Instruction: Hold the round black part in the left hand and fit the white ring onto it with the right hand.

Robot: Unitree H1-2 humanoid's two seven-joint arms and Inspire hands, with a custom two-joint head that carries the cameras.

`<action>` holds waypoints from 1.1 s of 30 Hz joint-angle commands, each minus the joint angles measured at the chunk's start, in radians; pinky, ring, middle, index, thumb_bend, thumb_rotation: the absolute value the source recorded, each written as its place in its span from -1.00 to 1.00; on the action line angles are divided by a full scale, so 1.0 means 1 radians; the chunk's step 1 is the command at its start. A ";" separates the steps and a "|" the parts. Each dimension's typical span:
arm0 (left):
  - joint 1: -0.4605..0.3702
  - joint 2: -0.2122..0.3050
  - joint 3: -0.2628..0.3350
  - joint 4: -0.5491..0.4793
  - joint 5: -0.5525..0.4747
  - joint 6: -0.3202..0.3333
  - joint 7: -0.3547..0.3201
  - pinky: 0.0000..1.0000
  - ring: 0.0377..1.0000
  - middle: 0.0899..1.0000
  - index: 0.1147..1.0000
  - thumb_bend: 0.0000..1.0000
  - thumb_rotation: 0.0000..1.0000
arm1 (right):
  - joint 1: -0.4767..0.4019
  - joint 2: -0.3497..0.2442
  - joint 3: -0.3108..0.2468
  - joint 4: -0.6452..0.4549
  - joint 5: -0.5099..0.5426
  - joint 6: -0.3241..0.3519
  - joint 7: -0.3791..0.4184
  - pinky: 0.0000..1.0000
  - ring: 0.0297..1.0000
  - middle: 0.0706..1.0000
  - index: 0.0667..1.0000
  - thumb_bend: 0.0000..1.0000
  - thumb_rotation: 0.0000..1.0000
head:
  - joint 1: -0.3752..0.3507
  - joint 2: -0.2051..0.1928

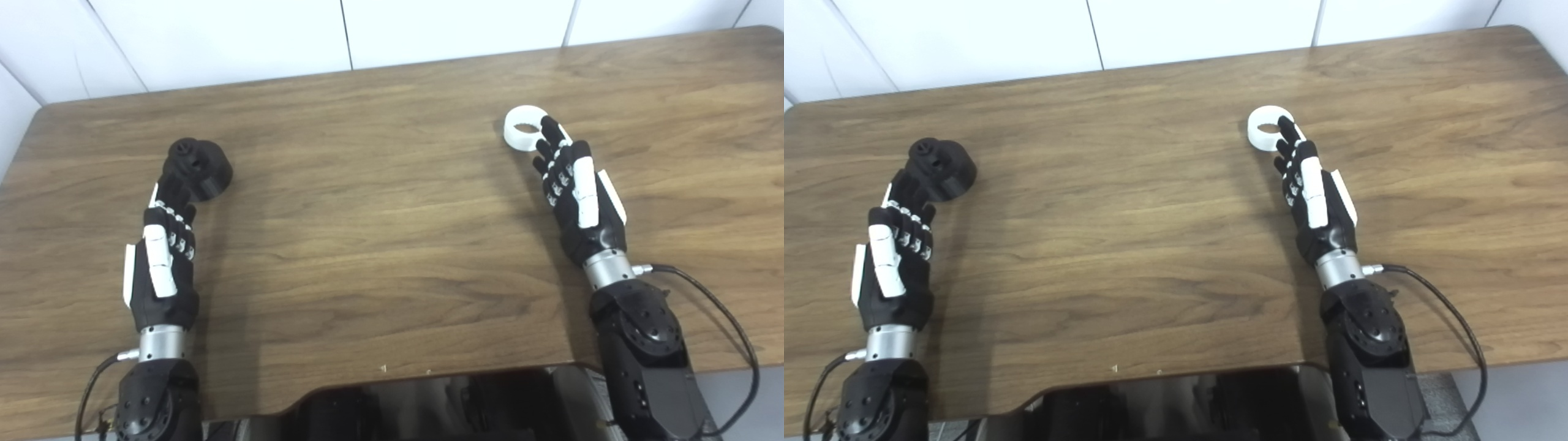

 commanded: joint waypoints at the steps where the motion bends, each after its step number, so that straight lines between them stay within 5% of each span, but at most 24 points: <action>1: 0.005 0.014 -0.005 -0.026 0.009 -0.007 -0.010 1.00 1.00 1.00 0.93 0.22 0.72 | -0.015 0.002 -0.002 -0.027 0.009 -0.048 0.003 1.00 1.00 1.00 0.89 0.23 1.00 | 0.004 -0.001; 14: 0.024 0.025 -0.017 -0.038 0.078 -0.024 -0.006 1.00 1.00 1.00 1.00 0.16 0.57 | -0.047 -0.013 0.011 0.004 -0.011 -0.079 0.005 1.00 1.00 0.99 0.87 0.22 0.97 | 0.023 -0.023; 20: 0.015 0.005 -0.011 -0.027 0.181 -0.015 0.059 1.00 0.98 0.96 0.91 0.22 0.18 | -0.059 -0.031 0.016 0.005 -0.070 -0.085 -0.006 0.98 1.00 0.95 0.82 0.41 0.09 | 0.047 -0.037; 23: 0.012 0.005 -0.014 -0.025 0.231 -0.017 0.085 0.98 0.97 0.95 0.90 0.23 -0.02 | -0.064 -0.040 0.014 0.003 -0.075 -0.082 -0.001 0.98 1.00 0.95 0.82 0.49 -0.16 | 0.071 -0.048; 27: 0.011 0.008 -0.023 -0.039 0.349 0.000 0.134 0.93 0.95 0.93 0.89 0.36 -0.05 | -0.074 -0.051 0.012 0.018 -0.077 -0.095 0.003 0.99 1.00 0.96 0.80 0.60 -0.28 | 0.096 -0.056; 33: 0.001 0.002 -0.019 -0.064 0.379 0.045 0.154 0.95 0.98 0.96 0.89 0.51 -0.18 | -0.084 -0.070 0.008 0.046 -0.067 -0.117 0.012 1.00 1.00 0.97 0.81 0.60 -0.29 | 0.147 -0.072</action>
